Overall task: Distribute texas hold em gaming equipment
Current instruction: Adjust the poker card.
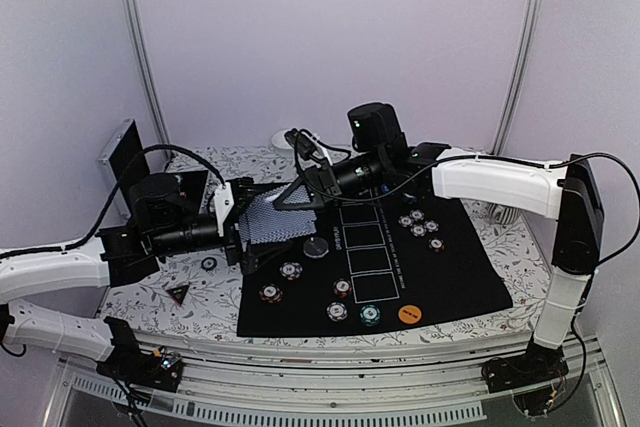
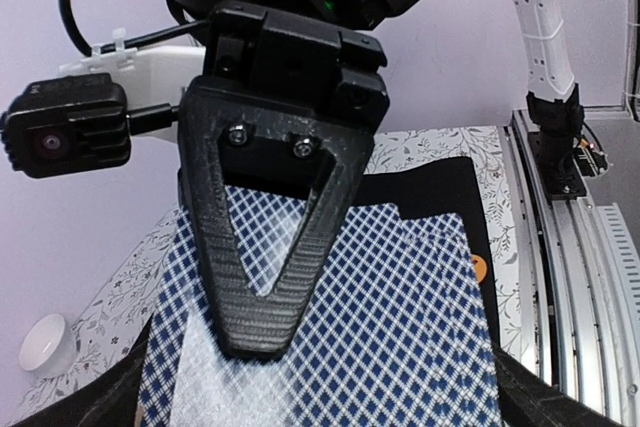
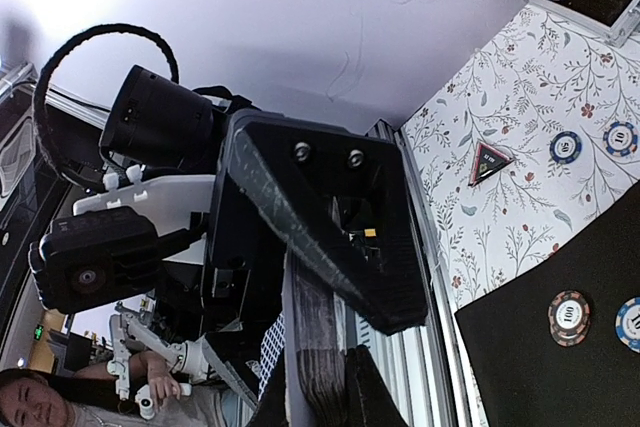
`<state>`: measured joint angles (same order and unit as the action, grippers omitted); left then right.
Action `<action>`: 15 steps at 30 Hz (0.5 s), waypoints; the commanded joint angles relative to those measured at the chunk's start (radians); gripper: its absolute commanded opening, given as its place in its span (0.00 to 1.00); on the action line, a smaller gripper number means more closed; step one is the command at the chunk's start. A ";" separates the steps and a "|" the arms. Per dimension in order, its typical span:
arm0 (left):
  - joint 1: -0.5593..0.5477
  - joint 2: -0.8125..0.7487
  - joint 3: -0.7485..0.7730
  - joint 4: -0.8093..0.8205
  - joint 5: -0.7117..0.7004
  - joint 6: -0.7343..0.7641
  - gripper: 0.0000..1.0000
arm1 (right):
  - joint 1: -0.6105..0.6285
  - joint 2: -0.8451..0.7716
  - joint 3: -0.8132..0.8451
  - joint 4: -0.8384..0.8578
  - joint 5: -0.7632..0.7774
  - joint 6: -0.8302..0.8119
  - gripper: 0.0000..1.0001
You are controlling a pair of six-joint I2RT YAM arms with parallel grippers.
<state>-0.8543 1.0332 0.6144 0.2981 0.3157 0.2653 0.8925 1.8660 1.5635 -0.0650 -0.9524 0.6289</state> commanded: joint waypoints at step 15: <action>0.010 -0.010 -0.008 -0.009 0.023 0.033 0.77 | 0.013 0.003 0.001 0.083 -0.057 0.038 0.03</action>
<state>-0.8524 1.0149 0.6136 0.3004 0.3141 0.2756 0.8925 1.8660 1.5581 -0.0376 -0.9707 0.6327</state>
